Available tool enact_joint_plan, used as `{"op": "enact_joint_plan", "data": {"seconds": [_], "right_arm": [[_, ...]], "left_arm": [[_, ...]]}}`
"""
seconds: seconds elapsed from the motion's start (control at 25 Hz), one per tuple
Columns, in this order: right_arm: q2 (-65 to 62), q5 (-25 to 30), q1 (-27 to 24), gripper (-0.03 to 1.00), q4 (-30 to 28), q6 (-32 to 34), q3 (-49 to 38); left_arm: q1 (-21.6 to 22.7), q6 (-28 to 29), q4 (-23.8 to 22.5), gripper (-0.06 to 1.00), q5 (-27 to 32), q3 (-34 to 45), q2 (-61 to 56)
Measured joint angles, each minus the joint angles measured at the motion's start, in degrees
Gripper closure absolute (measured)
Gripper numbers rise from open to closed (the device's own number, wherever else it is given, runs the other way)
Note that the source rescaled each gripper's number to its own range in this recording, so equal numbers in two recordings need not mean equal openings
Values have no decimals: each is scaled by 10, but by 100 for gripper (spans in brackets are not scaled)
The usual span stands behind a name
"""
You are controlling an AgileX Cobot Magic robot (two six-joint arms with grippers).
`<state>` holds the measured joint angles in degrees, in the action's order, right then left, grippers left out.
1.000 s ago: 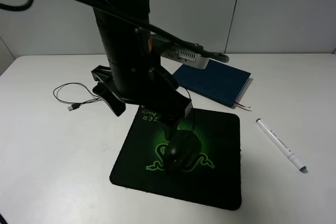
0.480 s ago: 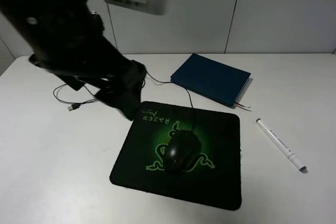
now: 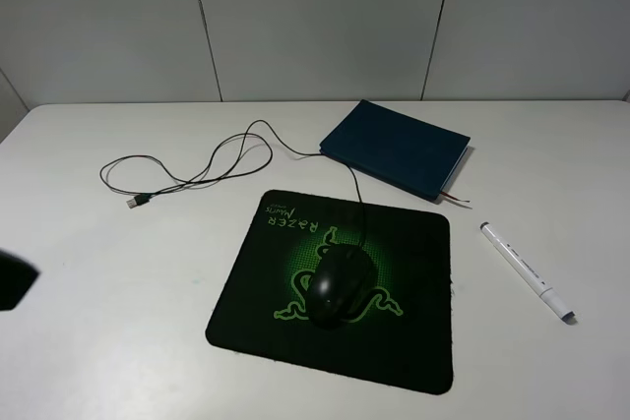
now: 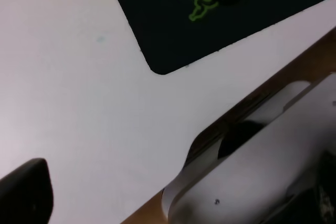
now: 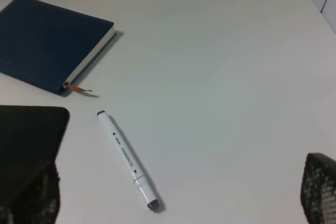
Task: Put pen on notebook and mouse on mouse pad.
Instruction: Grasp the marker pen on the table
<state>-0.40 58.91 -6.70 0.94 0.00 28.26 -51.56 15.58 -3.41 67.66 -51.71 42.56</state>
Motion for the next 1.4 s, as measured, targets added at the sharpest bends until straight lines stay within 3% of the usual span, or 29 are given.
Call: {"op": "enact_joint_plan", "data": {"seconds": [0.36, 0.52, 0.68, 1.0, 1.4], "right_arm": [[0, 0, 0, -3, 0, 0, 0], [0, 0, 0, -3, 0, 0, 0], [0, 0, 0, -3, 0, 0, 0], [0, 0, 0, -3, 0, 0, 0], [0, 0, 0, -3, 0, 0, 0]], "left_arm": [[12, 19, -6, -5, -1, 133, -263], [92, 14, -16, -5, -22, 190, -317], [195, -58, -13, -5, -62, 225, -334], [367, -176, 55, -5, -67, 235, -334], [439, -217, 81, -6, -67, 235, -343]]}}
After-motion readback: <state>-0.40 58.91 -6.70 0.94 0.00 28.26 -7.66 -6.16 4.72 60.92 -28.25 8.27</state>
